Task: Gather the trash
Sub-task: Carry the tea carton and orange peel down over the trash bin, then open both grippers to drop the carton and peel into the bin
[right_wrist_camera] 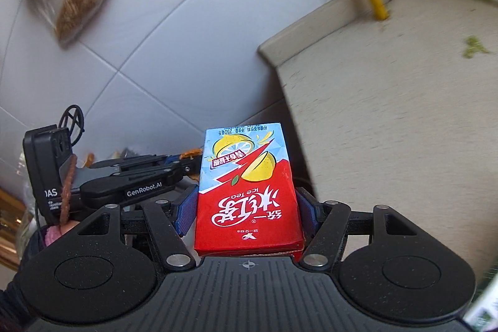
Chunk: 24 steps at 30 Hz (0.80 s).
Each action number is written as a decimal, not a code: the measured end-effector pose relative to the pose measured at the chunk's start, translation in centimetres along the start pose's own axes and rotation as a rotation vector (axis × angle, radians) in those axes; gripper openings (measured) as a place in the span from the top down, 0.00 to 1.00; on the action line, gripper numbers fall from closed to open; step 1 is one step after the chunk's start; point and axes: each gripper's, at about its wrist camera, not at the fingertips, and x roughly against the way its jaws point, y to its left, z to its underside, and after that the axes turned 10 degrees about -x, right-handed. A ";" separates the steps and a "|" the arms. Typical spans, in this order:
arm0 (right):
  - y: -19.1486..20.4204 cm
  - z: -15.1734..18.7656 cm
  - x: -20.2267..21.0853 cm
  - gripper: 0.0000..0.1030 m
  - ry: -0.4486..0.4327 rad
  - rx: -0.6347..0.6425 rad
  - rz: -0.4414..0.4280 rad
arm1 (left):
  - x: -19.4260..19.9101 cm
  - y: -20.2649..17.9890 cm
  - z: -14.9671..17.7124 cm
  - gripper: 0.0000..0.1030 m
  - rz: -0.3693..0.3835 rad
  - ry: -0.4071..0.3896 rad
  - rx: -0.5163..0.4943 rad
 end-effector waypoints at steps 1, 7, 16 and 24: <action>0.5 -0.1 -1.1 0.31 0.012 0.002 0.002 | -0.2 0.6 0.4 0.93 0.001 0.010 0.005; 2.5 -0.1 -7.2 0.31 0.083 0.004 0.044 | -1.9 3.9 2.1 0.93 -0.025 0.070 0.011; 1.9 0.9 -15.0 0.28 0.168 -0.054 0.139 | -5.5 5.9 3.9 0.68 -0.057 0.218 -0.039; 1.2 1.2 -14.2 0.25 0.159 -0.105 0.156 | -5.2 6.8 3.9 0.64 -0.054 0.222 -0.037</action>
